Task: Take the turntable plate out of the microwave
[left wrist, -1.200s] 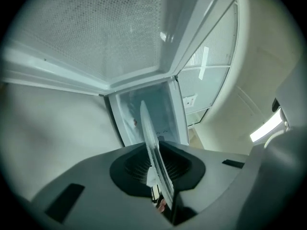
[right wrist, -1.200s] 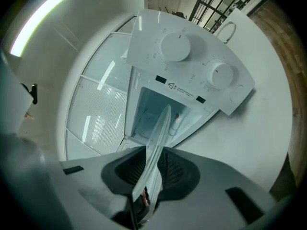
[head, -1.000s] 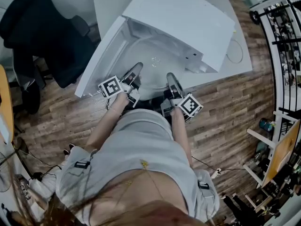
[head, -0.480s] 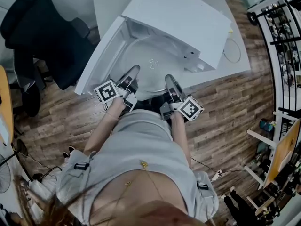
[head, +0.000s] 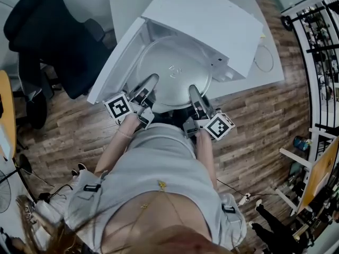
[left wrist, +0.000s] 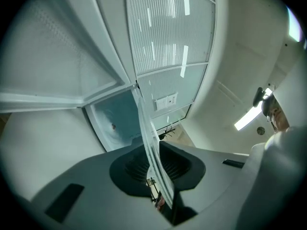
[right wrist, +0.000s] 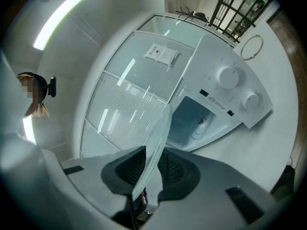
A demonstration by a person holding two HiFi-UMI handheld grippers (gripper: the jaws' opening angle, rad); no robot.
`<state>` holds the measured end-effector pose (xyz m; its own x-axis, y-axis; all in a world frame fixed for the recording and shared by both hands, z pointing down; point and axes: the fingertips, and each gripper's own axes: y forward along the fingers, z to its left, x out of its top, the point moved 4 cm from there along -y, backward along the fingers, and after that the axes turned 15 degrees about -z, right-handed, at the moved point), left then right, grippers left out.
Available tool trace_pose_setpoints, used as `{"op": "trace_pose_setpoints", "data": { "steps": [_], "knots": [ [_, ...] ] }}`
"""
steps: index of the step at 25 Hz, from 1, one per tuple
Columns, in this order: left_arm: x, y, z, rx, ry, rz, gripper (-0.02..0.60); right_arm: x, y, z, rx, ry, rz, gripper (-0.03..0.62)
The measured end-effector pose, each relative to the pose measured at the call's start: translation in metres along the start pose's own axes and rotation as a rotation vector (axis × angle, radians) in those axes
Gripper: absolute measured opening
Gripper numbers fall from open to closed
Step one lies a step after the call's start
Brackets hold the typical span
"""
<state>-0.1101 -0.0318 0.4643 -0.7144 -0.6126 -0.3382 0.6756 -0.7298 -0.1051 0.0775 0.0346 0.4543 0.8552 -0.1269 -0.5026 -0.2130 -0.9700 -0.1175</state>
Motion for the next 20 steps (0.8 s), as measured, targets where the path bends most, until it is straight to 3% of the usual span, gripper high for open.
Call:
{"op": "trace_pose_setpoints", "data": {
  "steps": [9,20],
  "knots": [
    [0.014,0.024,-0.027,-0.056,0.065,0.037,0.072,0.023,0.015,0.014,0.038,-0.020,-0.033,0.084],
    [0.013,0.082,-0.030,-0.047,0.045,0.108,0.077,0.063,0.039,0.001,0.006,-0.019,-0.089,0.084]
  ]
}}
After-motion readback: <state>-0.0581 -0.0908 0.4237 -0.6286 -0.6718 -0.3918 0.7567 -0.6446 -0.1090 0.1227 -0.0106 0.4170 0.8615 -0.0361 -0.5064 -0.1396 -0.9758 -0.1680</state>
